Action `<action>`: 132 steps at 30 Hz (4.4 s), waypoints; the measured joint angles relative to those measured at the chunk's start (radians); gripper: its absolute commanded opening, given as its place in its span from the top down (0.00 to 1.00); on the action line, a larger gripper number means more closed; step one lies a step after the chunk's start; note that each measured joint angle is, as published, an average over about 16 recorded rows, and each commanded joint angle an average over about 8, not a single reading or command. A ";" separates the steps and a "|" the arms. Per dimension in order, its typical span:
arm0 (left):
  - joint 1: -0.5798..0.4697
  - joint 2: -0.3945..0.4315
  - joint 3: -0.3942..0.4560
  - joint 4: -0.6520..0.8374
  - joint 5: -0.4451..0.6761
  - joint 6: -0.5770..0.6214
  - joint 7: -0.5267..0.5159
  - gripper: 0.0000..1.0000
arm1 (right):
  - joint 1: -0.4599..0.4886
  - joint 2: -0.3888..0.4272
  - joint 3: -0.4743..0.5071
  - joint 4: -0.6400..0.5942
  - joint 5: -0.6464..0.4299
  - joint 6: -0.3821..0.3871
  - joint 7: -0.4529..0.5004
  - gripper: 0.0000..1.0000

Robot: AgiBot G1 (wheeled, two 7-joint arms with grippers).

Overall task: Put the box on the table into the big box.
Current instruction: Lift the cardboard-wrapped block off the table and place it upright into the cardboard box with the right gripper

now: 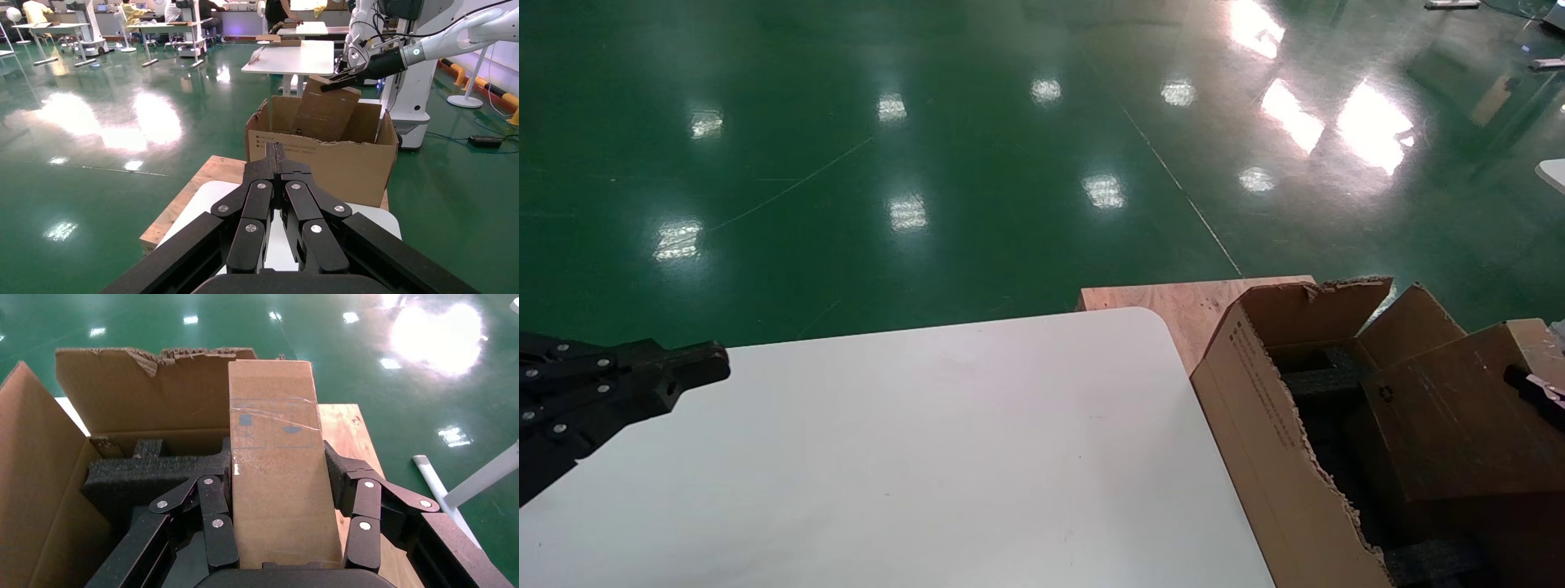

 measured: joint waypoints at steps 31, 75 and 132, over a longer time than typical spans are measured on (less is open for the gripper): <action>0.000 0.000 0.000 0.000 0.000 0.000 0.000 1.00 | 0.044 -0.072 -0.191 -0.015 0.076 0.034 -0.020 1.00; 0.000 0.000 0.000 0.000 0.000 0.000 0.000 1.00 | -0.463 0.032 0.313 0.346 -0.004 0.101 0.139 1.00; 0.000 0.000 0.000 0.000 0.000 0.000 0.000 0.00 | 0.050 -0.146 -0.195 -0.290 0.127 -0.213 -0.177 0.54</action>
